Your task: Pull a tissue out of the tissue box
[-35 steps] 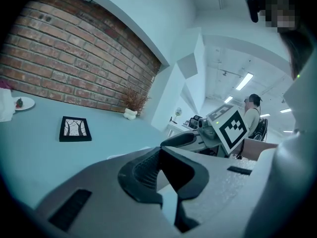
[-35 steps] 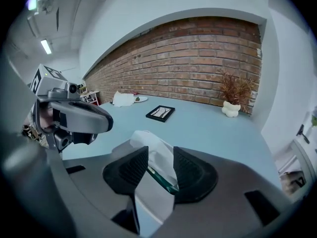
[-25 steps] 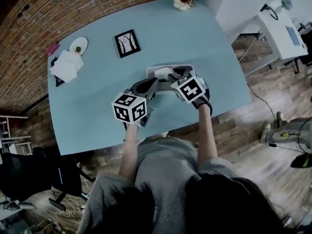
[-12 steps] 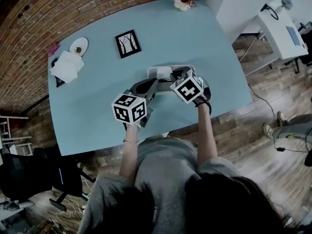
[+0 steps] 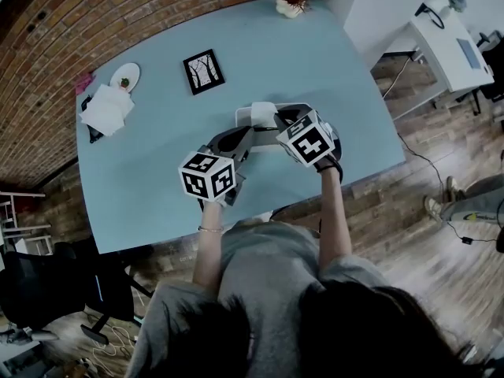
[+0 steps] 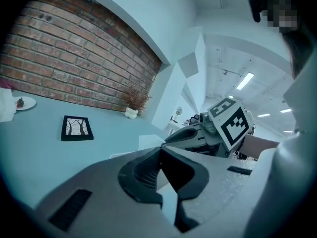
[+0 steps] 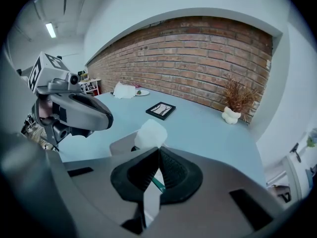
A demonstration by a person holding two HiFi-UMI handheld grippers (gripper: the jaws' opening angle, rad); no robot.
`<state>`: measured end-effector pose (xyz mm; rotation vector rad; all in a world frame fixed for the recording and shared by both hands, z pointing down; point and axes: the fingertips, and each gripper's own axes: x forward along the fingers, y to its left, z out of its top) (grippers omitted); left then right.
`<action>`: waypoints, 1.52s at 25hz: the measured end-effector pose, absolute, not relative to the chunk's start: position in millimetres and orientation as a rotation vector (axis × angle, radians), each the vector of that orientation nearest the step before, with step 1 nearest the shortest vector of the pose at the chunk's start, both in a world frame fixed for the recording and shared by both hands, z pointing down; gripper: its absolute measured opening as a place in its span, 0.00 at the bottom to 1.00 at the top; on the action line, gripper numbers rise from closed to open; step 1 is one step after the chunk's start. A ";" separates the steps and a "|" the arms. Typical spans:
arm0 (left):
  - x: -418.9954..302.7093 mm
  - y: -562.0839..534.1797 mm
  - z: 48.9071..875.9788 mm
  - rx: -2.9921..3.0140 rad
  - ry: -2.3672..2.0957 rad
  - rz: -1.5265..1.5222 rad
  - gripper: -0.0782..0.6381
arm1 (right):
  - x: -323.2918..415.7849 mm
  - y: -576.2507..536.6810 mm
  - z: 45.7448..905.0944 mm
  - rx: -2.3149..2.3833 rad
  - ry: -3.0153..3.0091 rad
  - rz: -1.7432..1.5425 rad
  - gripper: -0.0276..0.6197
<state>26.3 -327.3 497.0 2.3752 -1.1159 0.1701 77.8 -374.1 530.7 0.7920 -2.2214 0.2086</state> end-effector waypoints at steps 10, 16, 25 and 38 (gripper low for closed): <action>30.0 -316.2 484.8 2.420 -1.117 0.159 0.11 | 84.3 -361.7 505.9 0.865 -2.284 0.185 0.05; 36.3 -309.5 475.6 2.444 -1.112 0.148 0.11 | 89.7 -353.4 491.8 0.897 -2.313 0.173 0.05; 41.4 -296.8 462.6 2.480 -1.118 0.134 0.11 | 95.4 -339.6 476.2 0.954 -2.359 0.177 0.05; 49.8 -267.7 442.2 2.531 -1.130 0.109 0.11 | 105.7 -310.5 451.4 1.043 -2.420 0.152 0.05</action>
